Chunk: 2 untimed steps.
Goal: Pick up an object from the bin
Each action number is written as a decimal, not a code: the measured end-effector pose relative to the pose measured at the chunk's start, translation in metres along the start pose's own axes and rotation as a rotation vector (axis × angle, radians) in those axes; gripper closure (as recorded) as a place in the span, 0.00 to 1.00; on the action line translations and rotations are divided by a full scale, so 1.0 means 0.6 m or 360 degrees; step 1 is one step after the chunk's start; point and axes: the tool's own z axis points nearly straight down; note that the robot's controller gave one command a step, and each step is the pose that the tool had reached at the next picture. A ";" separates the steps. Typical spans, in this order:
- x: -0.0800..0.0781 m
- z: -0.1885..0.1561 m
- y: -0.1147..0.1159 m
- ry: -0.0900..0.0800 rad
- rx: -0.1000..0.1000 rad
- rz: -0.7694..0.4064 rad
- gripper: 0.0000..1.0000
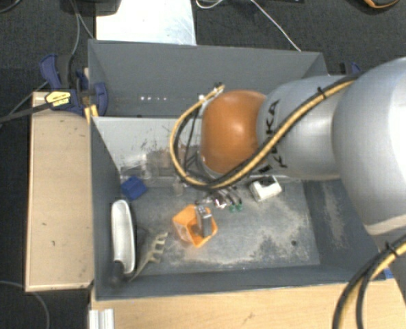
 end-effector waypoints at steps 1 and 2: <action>0.007 0.003 0.005 -0.0015 0.0004 0.0239 0.00; -0.002 -0.002 0.000 -0.0011 0.0000 0.0002 0.00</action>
Offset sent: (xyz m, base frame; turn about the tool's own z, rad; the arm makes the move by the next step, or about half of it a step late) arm 0.0000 0.0000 0.0000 0.0000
